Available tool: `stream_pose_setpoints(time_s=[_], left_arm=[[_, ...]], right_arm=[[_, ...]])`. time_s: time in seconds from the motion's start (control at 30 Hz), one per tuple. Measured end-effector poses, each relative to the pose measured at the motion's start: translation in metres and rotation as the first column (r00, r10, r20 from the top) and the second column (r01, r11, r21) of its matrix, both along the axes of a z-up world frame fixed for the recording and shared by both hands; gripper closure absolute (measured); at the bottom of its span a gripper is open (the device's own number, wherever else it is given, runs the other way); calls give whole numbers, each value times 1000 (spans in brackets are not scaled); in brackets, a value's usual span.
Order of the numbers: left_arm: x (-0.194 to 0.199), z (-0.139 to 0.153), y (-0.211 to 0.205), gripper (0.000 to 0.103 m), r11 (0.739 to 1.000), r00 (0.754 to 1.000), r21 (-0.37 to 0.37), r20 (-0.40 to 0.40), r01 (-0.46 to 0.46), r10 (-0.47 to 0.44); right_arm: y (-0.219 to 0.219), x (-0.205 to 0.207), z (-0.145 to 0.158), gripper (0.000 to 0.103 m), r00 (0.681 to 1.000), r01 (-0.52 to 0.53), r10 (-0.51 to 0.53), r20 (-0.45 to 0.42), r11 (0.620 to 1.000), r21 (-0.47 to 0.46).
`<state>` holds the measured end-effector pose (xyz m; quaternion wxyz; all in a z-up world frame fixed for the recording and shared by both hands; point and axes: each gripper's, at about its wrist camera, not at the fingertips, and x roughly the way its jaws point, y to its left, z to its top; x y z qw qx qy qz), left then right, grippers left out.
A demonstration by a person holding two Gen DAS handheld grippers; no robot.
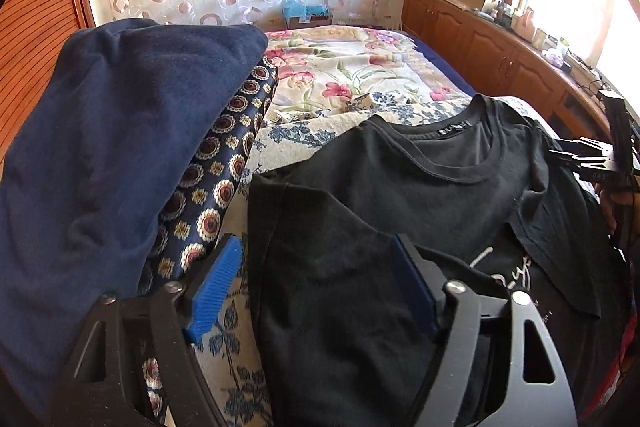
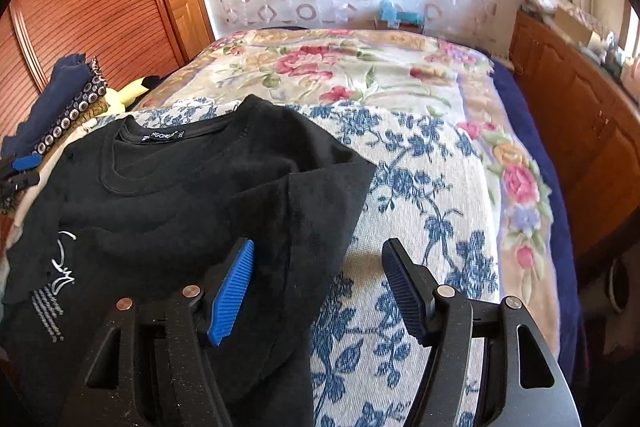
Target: Fold small clothes
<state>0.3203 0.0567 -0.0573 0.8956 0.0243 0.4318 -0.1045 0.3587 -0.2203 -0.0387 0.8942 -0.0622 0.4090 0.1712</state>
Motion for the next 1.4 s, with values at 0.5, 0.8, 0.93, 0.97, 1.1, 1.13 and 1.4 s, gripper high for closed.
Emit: stream_pose_setpoints(time_s=[0.5, 0.8, 0.93, 0.97, 1.1, 1.13, 1.4], left_arm=[[28, -26, -5, 54, 997, 997, 66, -60, -42, 46], [25, -26, -3, 92, 998, 998, 47, -46, -36, 38], [22, -23, -6, 96, 998, 999, 59, -34, -12, 14], [19, -19, -5, 97, 999, 1000, 52, -26, -10, 11], [7, -1, -3, 97, 1000, 1000, 27, 27, -1, 0], [5, 4, -3, 97, 1000, 999, 23, 40, 6, -6], [-24, 31, -6, 97, 999, 994, -19, 105, 38, -36]], right_arm=[[6, -1, -3, 32, 999, -27, 28, 27, 998, -55], [6, -1, -3, 32, 999, -27, 29, 27, 998, -56], [6, -1, -3, 32, 999, -27, 29, 27, 998, -56], [6, -1, -3, 32, 999, -28, 29, 27, 998, -56], [6, 0, -3, 32, 999, -37, 39, 27, 997, -64], [6, 1, -3, 35, 999, -43, 44, 24, 997, -62], [3, 1, 15, 96, 997, -77, 77, 17, 997, 18]])
